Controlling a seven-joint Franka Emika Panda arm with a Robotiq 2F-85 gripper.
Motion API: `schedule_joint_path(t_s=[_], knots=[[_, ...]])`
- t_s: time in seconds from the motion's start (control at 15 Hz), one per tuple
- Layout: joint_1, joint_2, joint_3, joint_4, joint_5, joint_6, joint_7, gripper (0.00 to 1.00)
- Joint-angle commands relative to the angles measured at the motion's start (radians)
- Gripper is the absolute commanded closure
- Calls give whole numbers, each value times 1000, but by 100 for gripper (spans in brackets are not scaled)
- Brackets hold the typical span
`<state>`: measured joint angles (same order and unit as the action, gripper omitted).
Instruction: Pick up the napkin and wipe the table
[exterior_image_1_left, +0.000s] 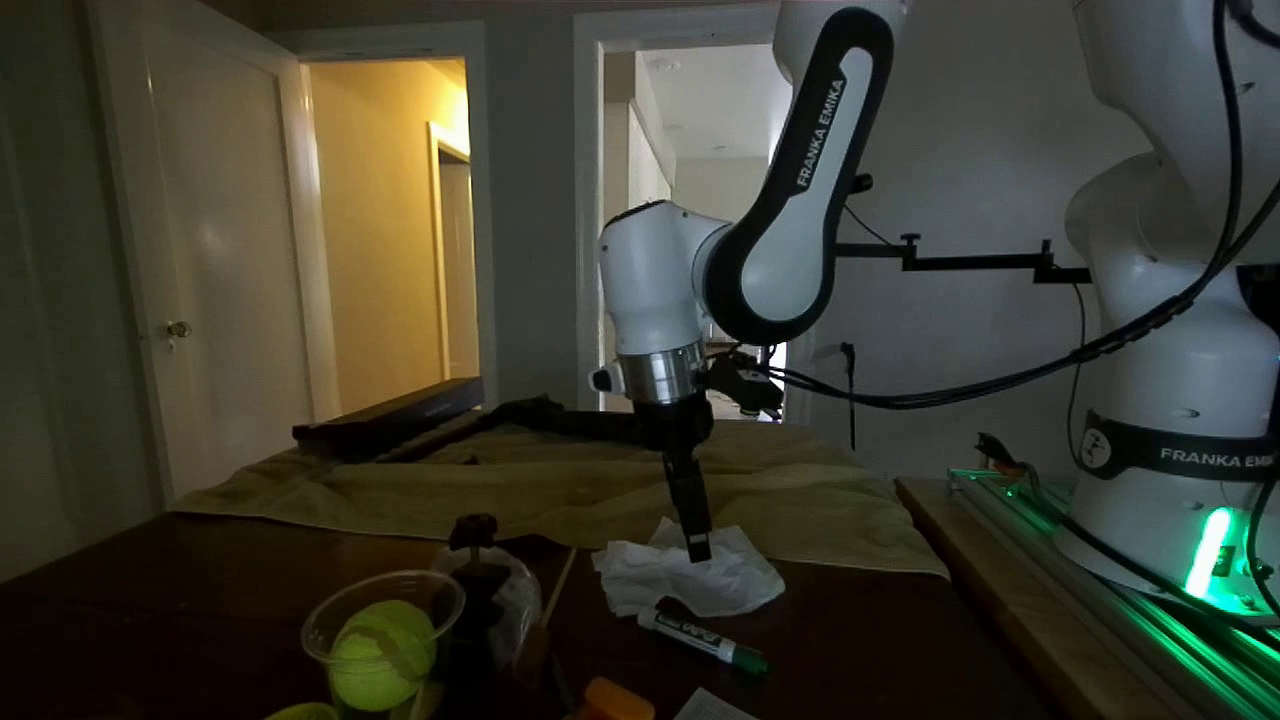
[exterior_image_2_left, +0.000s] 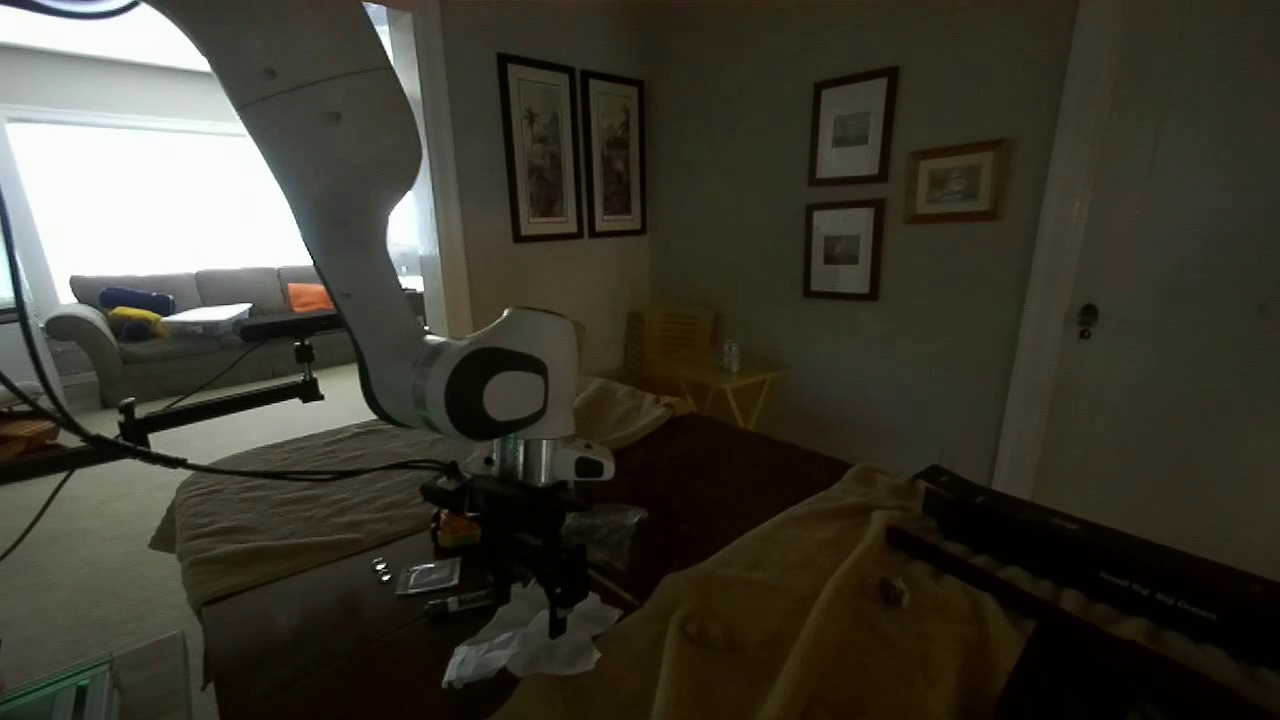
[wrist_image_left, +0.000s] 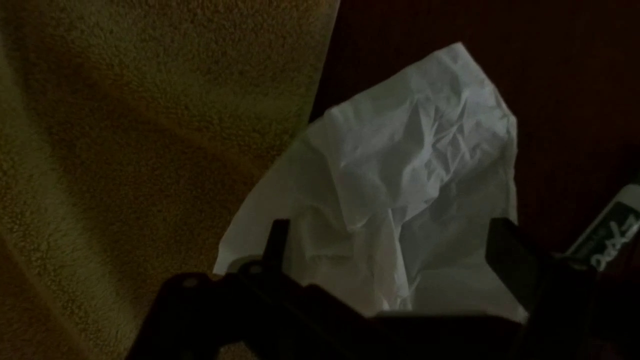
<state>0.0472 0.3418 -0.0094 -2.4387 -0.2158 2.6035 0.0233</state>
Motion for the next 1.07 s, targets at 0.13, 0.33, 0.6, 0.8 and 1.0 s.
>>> schedule_joint_path(t_s=[0.13, 0.33, 0.6, 0.8, 1.0], knots=[[0, 117, -9, 80, -30, -21, -98, 0], [8, 155, -12, 111, -55, -31, -153, 28], [13, 171, -16, 144, -95, -70, -192, 55], [15, 167, -18, 156, -128, -99, -202, 77], [13, 164, -17, 163, -147, -119, -205, 98]])
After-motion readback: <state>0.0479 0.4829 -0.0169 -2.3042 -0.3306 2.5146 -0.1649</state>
